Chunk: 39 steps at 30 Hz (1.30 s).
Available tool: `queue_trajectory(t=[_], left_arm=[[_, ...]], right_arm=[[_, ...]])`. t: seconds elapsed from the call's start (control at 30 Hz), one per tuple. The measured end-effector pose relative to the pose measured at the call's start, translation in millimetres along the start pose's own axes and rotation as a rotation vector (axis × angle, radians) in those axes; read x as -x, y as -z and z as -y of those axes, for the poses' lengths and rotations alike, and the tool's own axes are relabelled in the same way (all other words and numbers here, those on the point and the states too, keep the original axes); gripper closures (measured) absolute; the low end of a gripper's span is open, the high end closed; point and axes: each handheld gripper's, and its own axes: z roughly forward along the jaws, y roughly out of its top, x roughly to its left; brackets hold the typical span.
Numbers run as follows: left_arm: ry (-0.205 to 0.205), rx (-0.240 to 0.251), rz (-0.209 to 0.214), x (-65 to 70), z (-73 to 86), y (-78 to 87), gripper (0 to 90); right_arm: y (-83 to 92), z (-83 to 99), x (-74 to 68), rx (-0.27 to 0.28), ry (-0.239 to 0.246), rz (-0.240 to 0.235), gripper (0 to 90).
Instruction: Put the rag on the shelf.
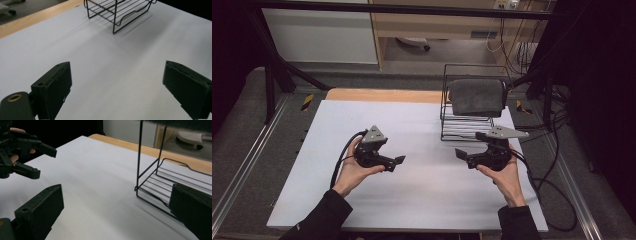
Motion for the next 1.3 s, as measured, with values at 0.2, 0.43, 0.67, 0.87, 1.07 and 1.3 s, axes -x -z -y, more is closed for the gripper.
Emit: queue_trajectory(t=[0.2,0.43,0.67,0.87,1.07,1.3], left_arm=[[0.035,-0.003,-0.025,-7.5,29.7,10.6,8.8],[0.056,-0.018,-0.039,-15.2,58.4,19.1,9.1],[0.059,-0.037,-0.059,-22.6,84.4,25.8,9.1],[0.069,-0.053,-0.065,-31.4,104.2,31.8,9.1],[0.072,-0.058,-0.073,-37.1,117.0,40.1,9.0],[0.079,-0.058,-0.069,-40.7,127.0,44.9,8.6]], right_arm=[[-11.1,21.0,-1.4,-0.03,-0.01,-0.023,0.7],[-15.6,50.4,3.4,-0.075,-0.024,-0.048,0.7],[-11.2,79.1,11.3,-0.105,-0.035,-0.067,0.7],[-4.8,97.7,19.6,-0.131,-0.048,-0.063,0.7],[2.2,110.1,24.6,-0.139,-0.056,-0.057,0.7],[6.8,118.3,25.8,-0.158,-0.048,-0.037,0.7]])
